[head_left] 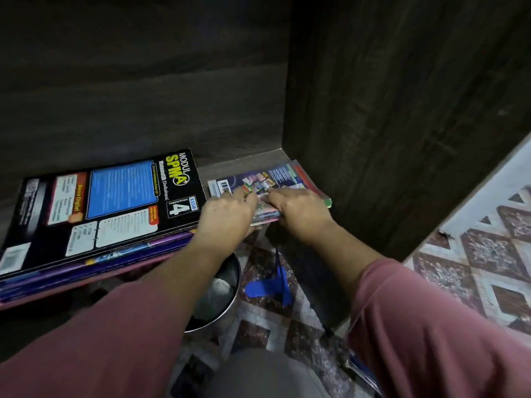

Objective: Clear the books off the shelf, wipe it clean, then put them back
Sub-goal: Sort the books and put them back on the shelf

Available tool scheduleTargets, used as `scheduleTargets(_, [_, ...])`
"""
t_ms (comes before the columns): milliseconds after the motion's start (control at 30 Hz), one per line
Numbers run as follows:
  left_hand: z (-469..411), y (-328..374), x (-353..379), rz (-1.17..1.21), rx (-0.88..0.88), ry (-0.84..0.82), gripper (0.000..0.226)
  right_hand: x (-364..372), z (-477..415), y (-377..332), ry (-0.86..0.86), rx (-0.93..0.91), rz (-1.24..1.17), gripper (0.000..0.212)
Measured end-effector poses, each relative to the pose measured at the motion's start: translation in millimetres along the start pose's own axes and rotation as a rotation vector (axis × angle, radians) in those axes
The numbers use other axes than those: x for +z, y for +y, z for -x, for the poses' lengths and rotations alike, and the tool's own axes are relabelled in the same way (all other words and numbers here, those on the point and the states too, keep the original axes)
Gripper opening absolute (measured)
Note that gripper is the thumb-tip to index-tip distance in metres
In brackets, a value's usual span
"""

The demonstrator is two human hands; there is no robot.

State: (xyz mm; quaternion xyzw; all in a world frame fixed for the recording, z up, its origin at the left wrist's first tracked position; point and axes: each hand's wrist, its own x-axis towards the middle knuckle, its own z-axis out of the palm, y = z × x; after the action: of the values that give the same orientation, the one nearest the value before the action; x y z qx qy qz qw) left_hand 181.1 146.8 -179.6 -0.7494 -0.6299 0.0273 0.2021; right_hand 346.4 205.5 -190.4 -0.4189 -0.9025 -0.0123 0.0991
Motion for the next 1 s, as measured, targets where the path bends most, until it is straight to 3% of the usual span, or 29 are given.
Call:
scheduleTargets(100, [-7,-6,12,0.043,-0.022,-0.060,0.081,-1,-16,10,-0.195,-0.014,-0.048,0.065])
scheduleTargets(167, [-15,-8,12,0.061,-0.048,-0.118,0.087,-7,-28,18,-0.343,-0.023,-0.026,0.086])
scheduleTargets(267, [-32,-7,8,0.075,-0.089,-0.231,0.088,-7,-44,31,-0.445,-0.025,0.013,0.095])
scheduleTargets(400, [-56,-21,7,0.236,-0.191,-0.361,0.088,0,-64,29,-0.429,0.010,-0.007,0.092])
scheduleTargets(700, [-50,-18,5,0.292,-0.269,-0.412,0.082,0,-48,14,-0.352,0.183,-0.110,0.075])
scheduleTargets(833, [-20,8,-20,0.290,-0.189,-0.460,0.077,-19,23,13,-0.264,0.283,-0.177,0.067])
scheduleTargets(933, [13,58,-53,0.293,-0.096,-0.413,0.064,-30,112,10,-0.227,0.318,-0.307,0.056])
scheduleTargets(1000, [32,103,-75,0.316,-0.034,-0.476,0.064,-31,176,8,-0.239,0.378,-0.320,0.045])
